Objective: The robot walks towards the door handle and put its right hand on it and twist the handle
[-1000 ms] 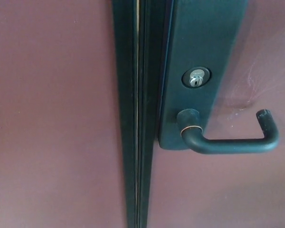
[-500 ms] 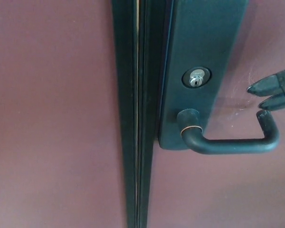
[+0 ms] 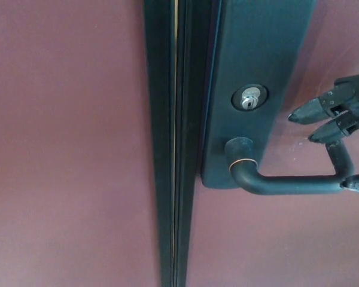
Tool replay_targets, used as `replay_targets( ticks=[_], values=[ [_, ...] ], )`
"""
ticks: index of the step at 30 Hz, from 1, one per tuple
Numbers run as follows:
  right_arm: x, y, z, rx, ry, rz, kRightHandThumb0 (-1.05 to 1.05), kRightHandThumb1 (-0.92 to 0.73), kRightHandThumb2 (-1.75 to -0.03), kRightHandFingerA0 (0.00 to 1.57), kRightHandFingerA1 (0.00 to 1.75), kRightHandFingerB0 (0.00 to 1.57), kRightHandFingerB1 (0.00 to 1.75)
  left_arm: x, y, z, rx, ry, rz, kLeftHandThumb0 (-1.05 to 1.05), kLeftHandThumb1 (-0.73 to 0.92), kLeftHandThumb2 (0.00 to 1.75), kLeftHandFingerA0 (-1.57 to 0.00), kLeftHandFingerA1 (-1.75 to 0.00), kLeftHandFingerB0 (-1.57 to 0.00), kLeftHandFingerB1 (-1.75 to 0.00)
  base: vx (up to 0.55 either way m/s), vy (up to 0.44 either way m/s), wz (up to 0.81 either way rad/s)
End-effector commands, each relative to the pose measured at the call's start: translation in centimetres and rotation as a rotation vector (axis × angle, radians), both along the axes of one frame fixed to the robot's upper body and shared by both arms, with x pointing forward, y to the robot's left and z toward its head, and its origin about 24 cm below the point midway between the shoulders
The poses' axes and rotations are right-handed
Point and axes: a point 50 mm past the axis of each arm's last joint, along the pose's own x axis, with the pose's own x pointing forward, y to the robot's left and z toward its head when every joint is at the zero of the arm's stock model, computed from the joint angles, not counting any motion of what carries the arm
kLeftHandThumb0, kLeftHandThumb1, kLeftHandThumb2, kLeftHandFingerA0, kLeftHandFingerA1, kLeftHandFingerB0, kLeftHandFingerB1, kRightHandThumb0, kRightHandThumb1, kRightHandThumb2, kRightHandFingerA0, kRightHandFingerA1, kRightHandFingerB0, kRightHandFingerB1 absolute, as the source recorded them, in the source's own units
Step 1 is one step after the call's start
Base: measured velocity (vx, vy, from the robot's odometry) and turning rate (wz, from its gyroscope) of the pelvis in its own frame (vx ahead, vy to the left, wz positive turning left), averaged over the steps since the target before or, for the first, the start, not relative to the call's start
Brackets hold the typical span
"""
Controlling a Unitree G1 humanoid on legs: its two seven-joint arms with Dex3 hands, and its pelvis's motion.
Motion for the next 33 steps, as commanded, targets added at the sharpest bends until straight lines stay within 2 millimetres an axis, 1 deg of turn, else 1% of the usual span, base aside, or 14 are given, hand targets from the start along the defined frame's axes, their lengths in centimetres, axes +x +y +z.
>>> replay_targets(
  ticks=[1,10,13,19,25,33],
  values=[
    [0.8,0.0,-0.4,-0.079,0.034,-0.024,-0.45,-0.52,-0.56,0.53,0.43,0.47,0.37,0.1,0.0,0.0,-0.015,-0.005,0.008,-0.25,0.55,0.57,-0.73,-0.49,-0.58,-0.43,0.00,0.000,0.00],
    [2.2,0.0,-1.2,-0.164,0.064,-0.041,-0.44,-0.52,-0.55,0.53,0.42,0.49,0.37,0.6,0.0,0.1,-0.006,-0.018,-0.003,-0.25,0.55,0.57,-0.72,-0.48,-0.58,-0.43,0.00,0.000,0.00],
    [2.2,0.1,-1.4,-0.196,0.074,-0.042,-0.43,-0.52,-0.55,0.53,0.42,0.50,0.37,0.7,0.0,0.2,-0.018,-0.035,0.012,-0.25,0.54,0.57,-0.73,-0.49,-0.58,-0.43,0.00,0.000,0.00],
    [2.1,0.3,-2.6,-0.226,0.111,-0.030,-0.42,-0.52,-0.55,0.54,0.42,0.50,0.38,0.4,0.0,0.1,-0.012,-0.014,0.005,-0.24,0.55,0.57,-0.73,-0.49,-0.58,-0.43,0.00,0.000,0.00],
    [2.1,0.6,-3.2,-0.255,0.139,-0.013,-0.42,-0.52,-0.55,0.55,0.42,0.51,0.38,0.4,0.1,0.1,-0.005,-0.008,-0.012,-0.23,0.55,0.57,-0.73,-0.49,-0.58,-0.43,0.00,0.000,0.00],
    [2.0,1.5,-4.4,-0.292,0.179,0.022,-0.42,-0.52,-0.55,0.55,0.42,0.53,0.39,0.4,0.1,0.1,-0.005,-0.014,0.000,-0.24,0.55,0.57,-0.73,-0.49,-0.58,-0.43,0.00,0.000,0.00]
  ],
)
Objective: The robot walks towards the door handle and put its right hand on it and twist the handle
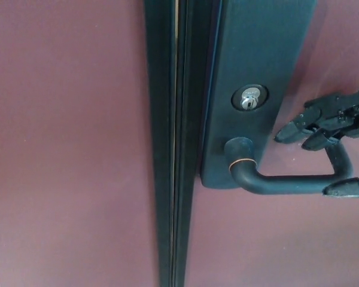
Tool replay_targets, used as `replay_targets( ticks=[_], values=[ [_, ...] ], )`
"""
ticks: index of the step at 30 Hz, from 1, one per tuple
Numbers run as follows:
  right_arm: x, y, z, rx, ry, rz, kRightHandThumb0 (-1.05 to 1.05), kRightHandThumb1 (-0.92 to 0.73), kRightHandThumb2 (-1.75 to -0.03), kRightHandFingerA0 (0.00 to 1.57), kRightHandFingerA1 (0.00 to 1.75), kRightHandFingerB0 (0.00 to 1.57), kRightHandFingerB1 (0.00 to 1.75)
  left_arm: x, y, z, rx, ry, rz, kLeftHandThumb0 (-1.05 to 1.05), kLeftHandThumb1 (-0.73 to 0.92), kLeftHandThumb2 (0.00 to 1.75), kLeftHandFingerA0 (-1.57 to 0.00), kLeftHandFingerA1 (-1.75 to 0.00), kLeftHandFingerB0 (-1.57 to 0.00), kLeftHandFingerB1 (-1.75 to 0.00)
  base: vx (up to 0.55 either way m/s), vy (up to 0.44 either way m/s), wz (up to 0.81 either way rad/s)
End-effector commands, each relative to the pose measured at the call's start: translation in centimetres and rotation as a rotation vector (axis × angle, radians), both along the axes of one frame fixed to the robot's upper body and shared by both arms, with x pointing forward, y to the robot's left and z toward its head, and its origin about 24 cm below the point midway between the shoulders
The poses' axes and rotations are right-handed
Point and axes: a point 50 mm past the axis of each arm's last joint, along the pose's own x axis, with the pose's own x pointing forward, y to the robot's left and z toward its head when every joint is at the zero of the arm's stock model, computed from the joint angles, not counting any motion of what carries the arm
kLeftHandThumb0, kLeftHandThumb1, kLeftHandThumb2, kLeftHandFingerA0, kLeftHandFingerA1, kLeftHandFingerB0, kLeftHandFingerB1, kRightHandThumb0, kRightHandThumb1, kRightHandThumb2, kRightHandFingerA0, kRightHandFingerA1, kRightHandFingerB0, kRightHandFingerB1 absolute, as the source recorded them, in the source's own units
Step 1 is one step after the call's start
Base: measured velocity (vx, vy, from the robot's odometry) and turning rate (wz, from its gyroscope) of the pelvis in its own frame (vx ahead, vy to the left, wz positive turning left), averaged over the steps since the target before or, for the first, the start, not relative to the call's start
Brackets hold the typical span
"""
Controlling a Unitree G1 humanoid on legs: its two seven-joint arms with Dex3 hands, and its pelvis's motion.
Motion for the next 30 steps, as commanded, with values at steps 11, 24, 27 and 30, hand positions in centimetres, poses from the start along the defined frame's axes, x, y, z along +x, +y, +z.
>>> replay_targets(
  ticks=[11,24,27,30],
  values=[
    [-0.1,1.3,-4.7,-0.114,0.202,0.041,-0.43,-0.52,-0.56,0.55,0.42,0.53,0.39,-0.2,0.1,0.0,0.006,0.008,-0.014,-0.23,0.55,0.57,-0.73,-0.49,-0.58,-0.43,0.00,0.000,0.00],
    [-0.4,2.3,-7.2,-0.220,0.277,0.079,-0.45,-0.53,-0.56,0.55,0.42,0.52,0.38,-1.0,0.2,0.0,0.003,0.022,-0.009,-0.23,0.55,0.57,-0.75,-0.50,-0.58,-0.43,0.00,0.000,0.00],
    [0.1,2.7,-6.8,-0.240,0.259,0.094,-0.46,-0.52,-0.56,0.56,0.43,0.52,0.38,-1.0,0.5,0.2,0.009,0.024,0.009,-0.24,0.55,0.57,-0.72,-0.48,-0.59,-0.43,0.00,0.000,0.00],
    [0.2,2.9,-6.8,-0.244,0.255,0.101,-0.46,-0.52,-0.56,0.56,0.43,0.52,0.38,-1.1,0.7,0.3,0.009,0.023,0.015,-0.24,0.55,0.56,-0.72,-0.48,-0.58,-0.43,0.00,0.000,0.00]
  ],
)
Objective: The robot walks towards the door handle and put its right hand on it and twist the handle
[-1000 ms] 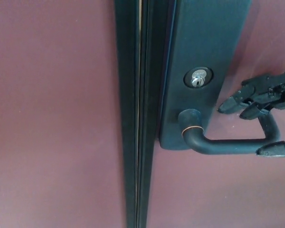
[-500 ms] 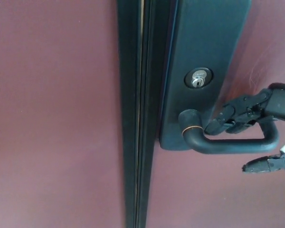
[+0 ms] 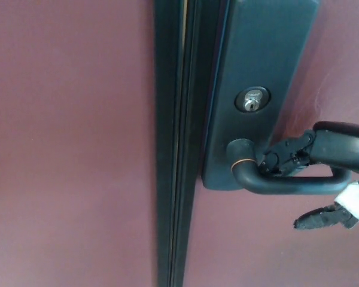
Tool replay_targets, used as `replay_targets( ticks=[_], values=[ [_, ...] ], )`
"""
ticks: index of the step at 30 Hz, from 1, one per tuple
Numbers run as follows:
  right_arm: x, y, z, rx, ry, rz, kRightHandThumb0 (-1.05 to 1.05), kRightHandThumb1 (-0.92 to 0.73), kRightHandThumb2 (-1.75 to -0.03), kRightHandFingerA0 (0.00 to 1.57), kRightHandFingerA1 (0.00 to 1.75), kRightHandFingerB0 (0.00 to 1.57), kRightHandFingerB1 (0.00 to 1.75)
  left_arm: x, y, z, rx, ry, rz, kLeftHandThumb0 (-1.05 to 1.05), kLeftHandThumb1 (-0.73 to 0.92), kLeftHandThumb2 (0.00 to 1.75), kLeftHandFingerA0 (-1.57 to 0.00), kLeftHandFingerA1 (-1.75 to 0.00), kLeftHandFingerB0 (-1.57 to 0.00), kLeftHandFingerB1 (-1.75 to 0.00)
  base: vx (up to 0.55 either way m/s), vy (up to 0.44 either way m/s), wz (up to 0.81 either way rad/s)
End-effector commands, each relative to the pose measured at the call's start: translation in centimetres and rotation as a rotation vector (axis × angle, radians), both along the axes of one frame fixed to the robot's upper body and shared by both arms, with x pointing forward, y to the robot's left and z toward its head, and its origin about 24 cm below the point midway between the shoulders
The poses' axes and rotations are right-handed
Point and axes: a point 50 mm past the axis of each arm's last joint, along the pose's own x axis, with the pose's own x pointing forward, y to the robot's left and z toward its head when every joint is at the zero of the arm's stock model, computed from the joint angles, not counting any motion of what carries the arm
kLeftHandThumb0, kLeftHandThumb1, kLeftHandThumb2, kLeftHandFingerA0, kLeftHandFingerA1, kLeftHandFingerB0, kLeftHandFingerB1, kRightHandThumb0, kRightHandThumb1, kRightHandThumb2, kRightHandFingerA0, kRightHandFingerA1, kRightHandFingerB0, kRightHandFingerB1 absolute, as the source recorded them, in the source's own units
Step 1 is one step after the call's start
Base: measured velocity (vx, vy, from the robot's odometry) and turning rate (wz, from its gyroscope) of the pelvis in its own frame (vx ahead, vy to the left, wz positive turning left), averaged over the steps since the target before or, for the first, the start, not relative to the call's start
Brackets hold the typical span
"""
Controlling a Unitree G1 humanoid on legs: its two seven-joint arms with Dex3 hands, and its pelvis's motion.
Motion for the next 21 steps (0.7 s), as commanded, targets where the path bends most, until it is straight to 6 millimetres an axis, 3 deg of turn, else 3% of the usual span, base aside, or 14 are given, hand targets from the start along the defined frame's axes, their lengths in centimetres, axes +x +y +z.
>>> replay_targets(
  ticks=[1,12,13,21],
  values=[
    [-0.5,-0.3,-3.3,-0.098,0.179,-0.005,-0.47,-0.52,-0.56,0.56,0.43,0.52,0.39,-0.2,0.3,0.1,0.005,0.008,0.005,-0.24,0.55,0.57,-0.72,-0.48,-0.58,-0.43,0.00,0.000,0.00],
    [0.0,0.0,-4.0,-0.149,0.133,-0.014,-0.43,-0.52,-0.56,0.67,0.47,0.56,0.40,0.7,0.5,0.4,0.007,-0.013,0.003,-0.24,0.55,0.57,-0.77,-0.51,-0.58,-0.43,0.00,0.000,0.00],
    [0.1,0.0,-4.2,-0.145,0.125,-0.008,-0.30,-0.51,-0.55,0.77,0.51,0.72,0.47,0.7,0.5,0.4,0.006,-0.012,0.007,-0.23,0.55,0.57,-0.77,-0.52,-0.58,-0.43,0.00,0.000,0.00],
    [0.1,0.0,-4.3,-0.065,0.103,-0.018,-0.14,-0.57,-0.57,0.81,0.51,0.82,0.53,0.6,0.5,0.4,0.013,-0.017,0.011,-0.22,0.55,0.57,-0.77,-0.52,-0.58,-0.43,0.00,0.000,0.00]
  ],
)
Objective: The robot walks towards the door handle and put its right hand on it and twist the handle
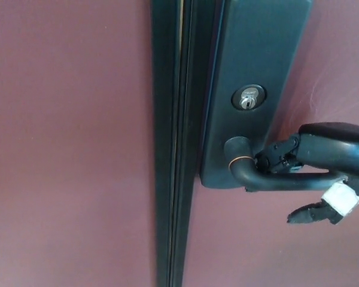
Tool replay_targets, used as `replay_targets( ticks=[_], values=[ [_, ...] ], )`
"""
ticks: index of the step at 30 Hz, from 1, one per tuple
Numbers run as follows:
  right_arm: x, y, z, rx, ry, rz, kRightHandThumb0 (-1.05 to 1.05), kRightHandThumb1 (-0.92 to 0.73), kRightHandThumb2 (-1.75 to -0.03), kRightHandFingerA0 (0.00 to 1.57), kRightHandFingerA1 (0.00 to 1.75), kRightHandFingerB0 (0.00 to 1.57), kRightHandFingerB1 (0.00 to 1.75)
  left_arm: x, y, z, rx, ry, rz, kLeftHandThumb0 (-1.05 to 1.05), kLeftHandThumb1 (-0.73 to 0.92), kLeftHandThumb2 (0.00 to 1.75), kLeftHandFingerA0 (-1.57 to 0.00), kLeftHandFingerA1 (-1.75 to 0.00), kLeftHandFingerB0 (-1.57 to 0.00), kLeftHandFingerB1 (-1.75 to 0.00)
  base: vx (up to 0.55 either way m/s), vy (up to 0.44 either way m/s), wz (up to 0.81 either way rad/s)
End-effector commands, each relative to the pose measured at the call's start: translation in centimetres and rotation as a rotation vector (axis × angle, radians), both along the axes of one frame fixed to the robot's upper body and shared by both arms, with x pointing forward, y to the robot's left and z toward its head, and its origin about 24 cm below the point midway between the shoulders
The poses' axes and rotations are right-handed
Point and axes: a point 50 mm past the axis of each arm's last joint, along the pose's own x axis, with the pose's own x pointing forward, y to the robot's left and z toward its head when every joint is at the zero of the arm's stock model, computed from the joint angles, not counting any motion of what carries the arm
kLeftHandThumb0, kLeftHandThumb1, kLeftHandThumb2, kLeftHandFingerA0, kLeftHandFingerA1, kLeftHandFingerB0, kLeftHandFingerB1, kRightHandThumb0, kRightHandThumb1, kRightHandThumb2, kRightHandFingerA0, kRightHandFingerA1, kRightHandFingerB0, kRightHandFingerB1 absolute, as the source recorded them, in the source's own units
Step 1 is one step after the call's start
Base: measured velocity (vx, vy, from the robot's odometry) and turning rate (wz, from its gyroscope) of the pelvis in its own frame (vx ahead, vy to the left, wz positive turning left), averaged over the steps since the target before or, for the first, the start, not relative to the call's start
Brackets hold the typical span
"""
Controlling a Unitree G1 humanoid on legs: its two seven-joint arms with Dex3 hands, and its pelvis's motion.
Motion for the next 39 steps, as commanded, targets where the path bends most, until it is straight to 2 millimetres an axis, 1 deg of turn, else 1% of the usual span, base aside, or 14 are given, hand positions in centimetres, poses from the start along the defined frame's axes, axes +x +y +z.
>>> replay_targets(
  ticks=[1,16,19,20,21,22,23,27,28,30,31,35,36,39],
  values=[
    [-0.5,-0.6,-3.4,-0.017,0.163,-0.032,-0.14,-0.57,-0.57,0.81,0.51,0.82,0.53,-0.2,0.2,0.1,0.005,0.007,0.001,-0.22,0.55,0.57,-0.77,-0.52,-0.58,-0.43,0.00,0.000,0.00],
    [-0.7,-1.0,-3.4,0.041,0.152,-0.053,-0.13,-0.57,-0.57,0.82,0.56,0.80,0.55,-0.2,0.2,0.1,-0.008,0.000,0.010,-0.24,0.56,0.57,-0.77,-0.51,-0.58,-0.43,0.00,0.000,0.00],
    [-0.9,-1.0,-3.8,0.045,0.154,-0.046,-0.14,-0.58,-0.57,0.79,0.55,0.69,0.49,-0.8,0.1,-0.1,-0.006,0.012,0.011,-0.23,0.56,0.57,-0.77,-0.51,-0.58,-0.43,0.00,0.000,0.00],
    [-0.8,-1.0,-3.8,0.045,0.154,-0.044,-0.15,-0.58,-0.57,0.68,0.50,0.57,0.44,-0.8,0.0,-0.1,-0.006,0.012,0.010,-0.23,0.56,0.57,-0.77,-0.51,-0.58,-0.43,0.00,0.000,0.00],
    [-0.8,-1.1,-3.6,0.028,0.154,-0.043,-0.20,-0.58,-1.01,0.02,0.50,0.00,0.47,-0.7,0.0,-0.1,-0.007,0.015,0.009,-0.25,0.55,0.57,-0.76,-0.51,-0.58,-0.43,0.00,0.000,0.00],
    [-0.8,-1.2,-3.5,0.020,0.154,-0.042,-0.20,-0.58,-1.01,0.02,0.50,0.00,0.47,-0.7,0.0,-0.1,-0.007,0.016,0.008,-0.25,0.55,0.57,-0.76,-0.51,-0.58,-0.43,0.00,0.000,0.00],
    [-0.9,-1.3,-3.3,0.004,0.150,-0.041,-0.36,-0.56,-0.57,0.00,0.25,0.10,0.26,-0.7,0.1,-0.1,-0.006,0.017,0.012,-0.25,0.55,0.57,-0.76,-0.50,-0.58,-0.43,0.00,0.000,0.00],
    [-0.8,-1.3,-2.9,-0.024,0.141,-0.040,-0.49,-0.56,-0.57,0.00,0.17,0.09,0.25,-0.8,0.1,-0.1,-0.007,0.019,0.012,-0.25,0.55,0.57,-0.77,-0.51,-0.58,-0.43,0.00,0.000,0.00],
    [-0.7,-1.4,-1.5,-0.044,0.123,-0.045,-0.69,-0.44,-0.83,0.00,0.15,0.06,0.26,-0.8,0.1,0.0,-0.007,0.015,0.013,-0.24,0.55,0.57,-0.77,-0.51,-0.58,-0.43,0.00,0.000,0.00],
    [-0.6,-1.4,-0.5,-0.044,0.111,-0.050,-0.81,-0.50,-0.87,0.00,0.04,0.09,0.18,-0.7,0.1,0.0,-0.009,0.010,0.016,-0.25,0.54,0.57,-0.78,-0.52,-0.59,-0.43,0.00,0.000,0.00],
    [-0.6,-1.6,0.3,-0.013,0.107,-0.060,-0.70,-0.43,-0.82,0.00,0.16,0.06,0.26,-0.8,0.1,0.0,-0.016,0.004,0.021,-0.24,0.55,0.57,-0.76,-0.51,-0.58,-0.43,0.00,0.000,0.00],
    [-0.5,-2.1,1.3,0.022,0.111,-0.073,-0.67,-0.42,-0.81,0.00,0.17,0.09,0.26,-0.8,0.1,0.0,-0.018,0.007,0.022,-0.24,0.55,0.57,-0.75,-0.51,-0.58,-0.43,0.00,0.000,0.00],
    [-0.4,-2.1,1.7,0.029,0.107,-0.073,-0.67,-0.52,-0.58,0.00,0.21,0.09,0.24,-0.8,0.2,0.0,-0.016,0.003,0.024,-0.24,0.55,0.57,-0.75,-0.51,-0.58,-0.43,0.00,0.000,0.00],
    [-0.4,-2.5,2.4,0.050,0.118,-0.078,-0.63,-0.51,-0.57,0.00,0.22,0.09,0.25,-1.4,0.2,-0.1,-0.011,0.017,0.029,-0.24,0.55,0.57,-0.76,-0.51,-0.58,-0.43,0.00,0.000,0.00]
  ],
)
